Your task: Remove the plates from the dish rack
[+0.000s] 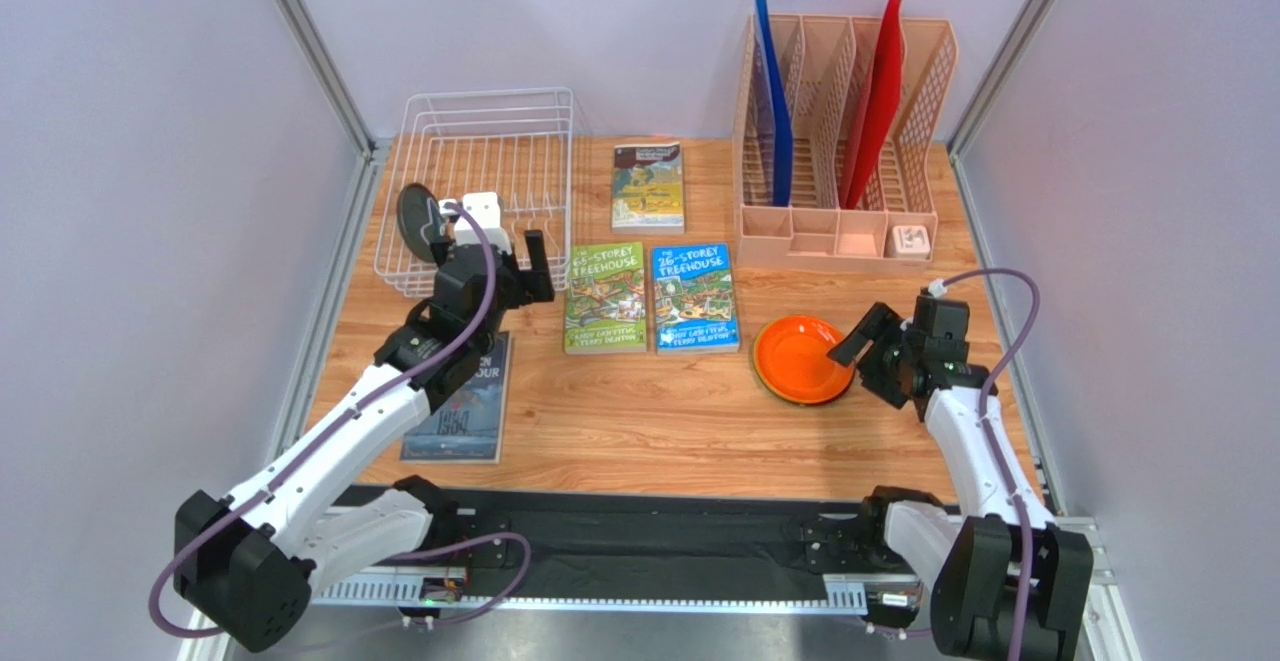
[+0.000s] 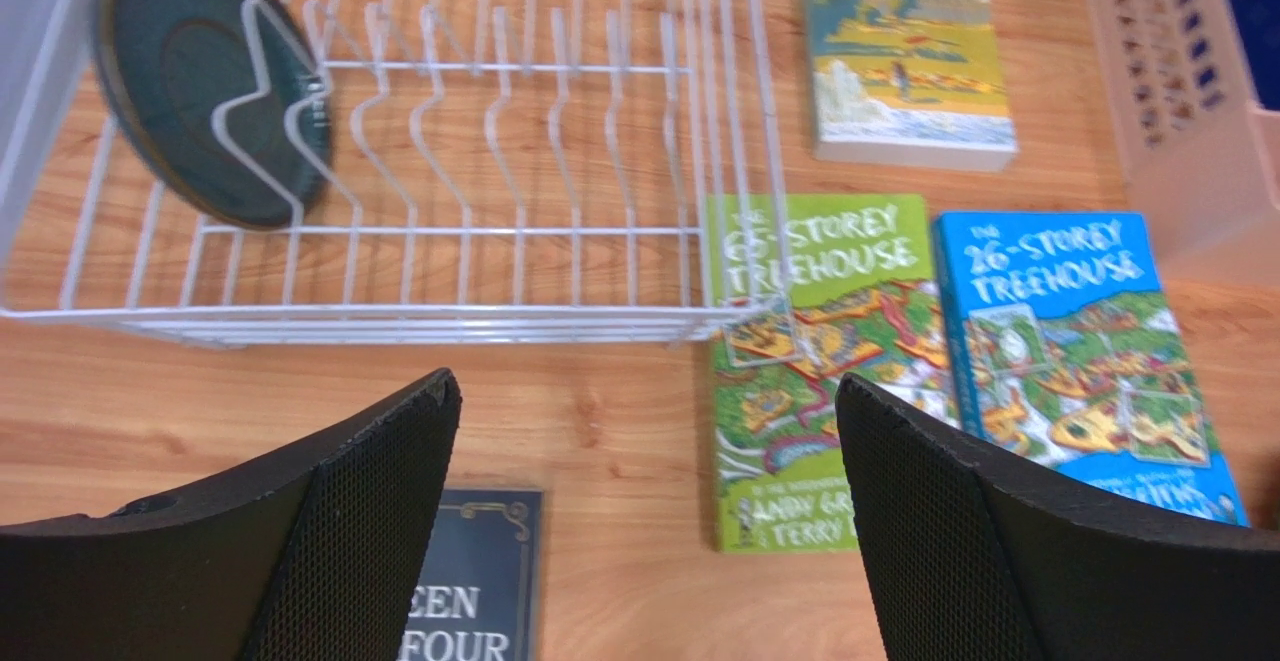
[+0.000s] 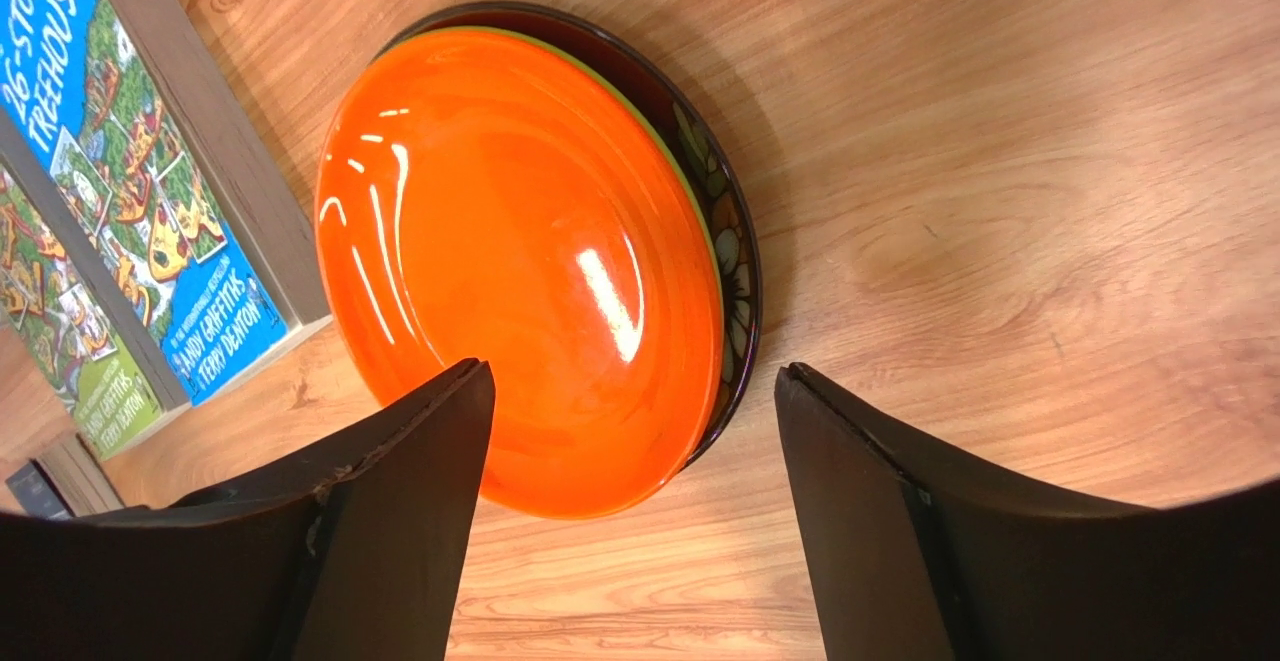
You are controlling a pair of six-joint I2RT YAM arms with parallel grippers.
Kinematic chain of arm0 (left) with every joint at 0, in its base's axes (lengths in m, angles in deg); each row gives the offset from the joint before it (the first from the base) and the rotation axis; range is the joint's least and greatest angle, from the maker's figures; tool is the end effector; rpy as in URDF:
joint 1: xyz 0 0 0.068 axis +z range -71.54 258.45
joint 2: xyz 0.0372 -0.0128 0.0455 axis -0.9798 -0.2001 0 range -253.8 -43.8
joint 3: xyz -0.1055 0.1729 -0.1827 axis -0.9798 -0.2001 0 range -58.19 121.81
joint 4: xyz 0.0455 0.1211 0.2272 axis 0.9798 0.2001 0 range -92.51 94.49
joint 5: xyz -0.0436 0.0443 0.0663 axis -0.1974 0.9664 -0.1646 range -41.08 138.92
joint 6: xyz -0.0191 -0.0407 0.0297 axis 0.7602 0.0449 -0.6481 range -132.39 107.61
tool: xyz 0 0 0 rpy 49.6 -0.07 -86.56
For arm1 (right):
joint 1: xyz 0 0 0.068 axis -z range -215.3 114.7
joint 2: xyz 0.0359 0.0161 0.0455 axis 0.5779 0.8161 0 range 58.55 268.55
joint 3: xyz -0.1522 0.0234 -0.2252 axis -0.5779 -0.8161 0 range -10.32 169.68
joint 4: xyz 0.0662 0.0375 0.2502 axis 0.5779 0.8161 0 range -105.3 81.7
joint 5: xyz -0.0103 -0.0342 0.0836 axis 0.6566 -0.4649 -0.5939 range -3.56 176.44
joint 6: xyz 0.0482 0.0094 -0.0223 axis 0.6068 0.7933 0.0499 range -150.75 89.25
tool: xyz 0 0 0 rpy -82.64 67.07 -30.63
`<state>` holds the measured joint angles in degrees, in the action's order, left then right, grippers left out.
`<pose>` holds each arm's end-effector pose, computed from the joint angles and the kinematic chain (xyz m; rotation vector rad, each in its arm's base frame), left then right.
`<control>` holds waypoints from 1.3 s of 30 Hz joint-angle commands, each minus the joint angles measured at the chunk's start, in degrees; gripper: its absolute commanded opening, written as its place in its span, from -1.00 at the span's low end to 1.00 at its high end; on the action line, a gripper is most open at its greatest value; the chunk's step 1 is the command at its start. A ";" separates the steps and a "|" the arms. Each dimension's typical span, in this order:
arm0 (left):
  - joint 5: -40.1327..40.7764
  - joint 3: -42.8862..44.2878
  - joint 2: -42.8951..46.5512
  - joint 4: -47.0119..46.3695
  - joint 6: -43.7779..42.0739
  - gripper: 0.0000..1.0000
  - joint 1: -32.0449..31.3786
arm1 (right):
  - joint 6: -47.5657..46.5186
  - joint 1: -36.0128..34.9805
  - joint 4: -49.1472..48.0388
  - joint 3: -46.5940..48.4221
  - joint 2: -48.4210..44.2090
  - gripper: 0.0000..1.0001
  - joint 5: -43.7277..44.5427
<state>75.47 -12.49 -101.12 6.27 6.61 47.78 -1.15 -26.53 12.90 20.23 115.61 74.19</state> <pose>0.2049 -0.1030 0.3082 -0.1144 1.8871 -0.1452 0.1843 -0.0208 0.1906 0.7539 2.4304 0.4147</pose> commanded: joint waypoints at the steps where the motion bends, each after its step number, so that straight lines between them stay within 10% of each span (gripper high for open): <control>1: -2.89 1.76 -1.73 -0.87 -0.90 0.99 7.28 | -1.39 0.10 1.50 5.13 -3.26 0.50 3.11; 15: -3.43 12.22 -23.69 -10.43 -3.27 0.96 28.73 | -2.62 -0.69 -2.63 13.75 4.10 0.47 -4.97; 31: -8.96 20.58 -40.67 -13.69 0.77 0.73 36.74 | -3.15 -1.04 -6.50 16.74 13.69 0.37 -7.17; 39: -9.41 20.32 -43.66 -16.50 1.47 0.26 37.00 | -3.33 -1.04 -7.02 16.39 15.01 0.34 -7.26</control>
<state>66.97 6.17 -144.33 -5.75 6.92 84.54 -3.64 -27.36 8.53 34.74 130.17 67.85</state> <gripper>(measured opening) 0.690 0.675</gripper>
